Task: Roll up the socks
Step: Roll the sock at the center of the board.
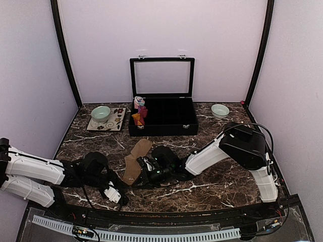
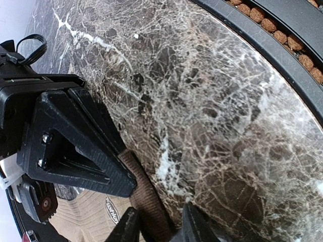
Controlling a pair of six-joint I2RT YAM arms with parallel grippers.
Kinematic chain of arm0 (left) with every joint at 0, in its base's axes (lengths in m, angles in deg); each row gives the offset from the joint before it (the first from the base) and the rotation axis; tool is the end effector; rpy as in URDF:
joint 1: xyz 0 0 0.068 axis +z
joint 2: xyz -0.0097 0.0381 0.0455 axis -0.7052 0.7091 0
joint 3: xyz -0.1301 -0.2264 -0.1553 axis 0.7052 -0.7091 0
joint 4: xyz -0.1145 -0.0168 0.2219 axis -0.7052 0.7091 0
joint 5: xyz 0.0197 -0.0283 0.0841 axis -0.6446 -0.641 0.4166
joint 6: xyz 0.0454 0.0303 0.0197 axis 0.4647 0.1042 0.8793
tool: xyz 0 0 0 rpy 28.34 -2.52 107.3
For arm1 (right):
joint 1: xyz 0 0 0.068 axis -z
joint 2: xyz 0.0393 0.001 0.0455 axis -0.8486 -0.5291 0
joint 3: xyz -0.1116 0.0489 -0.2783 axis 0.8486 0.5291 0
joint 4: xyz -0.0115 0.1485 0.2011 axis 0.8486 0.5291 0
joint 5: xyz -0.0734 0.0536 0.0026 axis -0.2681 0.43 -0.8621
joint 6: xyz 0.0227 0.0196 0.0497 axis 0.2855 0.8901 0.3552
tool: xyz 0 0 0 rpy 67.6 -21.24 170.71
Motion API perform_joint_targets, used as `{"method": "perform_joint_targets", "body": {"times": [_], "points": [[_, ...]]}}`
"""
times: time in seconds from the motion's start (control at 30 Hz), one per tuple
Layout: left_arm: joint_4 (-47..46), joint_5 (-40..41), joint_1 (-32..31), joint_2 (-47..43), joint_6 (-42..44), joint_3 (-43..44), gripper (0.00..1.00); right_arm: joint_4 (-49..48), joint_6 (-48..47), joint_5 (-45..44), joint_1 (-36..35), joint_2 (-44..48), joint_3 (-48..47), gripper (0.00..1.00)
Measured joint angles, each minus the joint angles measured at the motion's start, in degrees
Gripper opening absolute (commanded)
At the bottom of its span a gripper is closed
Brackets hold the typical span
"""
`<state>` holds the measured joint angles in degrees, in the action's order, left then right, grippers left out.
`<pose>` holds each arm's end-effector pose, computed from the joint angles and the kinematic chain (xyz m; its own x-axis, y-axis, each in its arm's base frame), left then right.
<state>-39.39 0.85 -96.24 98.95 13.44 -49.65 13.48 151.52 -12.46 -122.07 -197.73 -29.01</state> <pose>0.1065 -0.1495 0.1664 0.7759 0.5595 -0.2914 0.5793 -0.4489 0.6804 0.1817 0.4243 0.1178 -0.9521 -0.2707 -0.1421 -0.2465 0.4049 0.8805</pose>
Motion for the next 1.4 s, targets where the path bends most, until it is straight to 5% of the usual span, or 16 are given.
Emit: {"method": "perform_joint_targets", "body": {"times": [0.4,0.6,0.83,1.17,1.33,1.4], "points": [[10.29,1.68,0.00,8.59,-6.10,9.70,0.04,0.00,0.00,0.04,0.02,0.00,-0.02,0.02],[13.44,2.54,0.02,12.85,-11.15,14.27,0.00,0.37,-0.90,-0.09,0.07,0.50,0.17,0.19],[13.40,2.34,0.13,12.37,-14.01,13.64,0.00,-0.26,-2.64,-1.36,0.31,3.21,2.36,0.56],[18.25,-1.31,0.44,10.56,-16.68,13.84,0.00,10.38,-9.40,-12.68,3.72,14.43,10.21,0.52],[23.58,-5.33,0.68,10.51,-18.69,14.99,0.00,18.27,-15.63,-29.29,4.42,22.99,13.73,0.19],[24.81,-6.45,0.76,10.51,-18.95,15.15,0.00,17.35,-17.46,-35.17,4.39,27.71,17.46,0.14]]}}
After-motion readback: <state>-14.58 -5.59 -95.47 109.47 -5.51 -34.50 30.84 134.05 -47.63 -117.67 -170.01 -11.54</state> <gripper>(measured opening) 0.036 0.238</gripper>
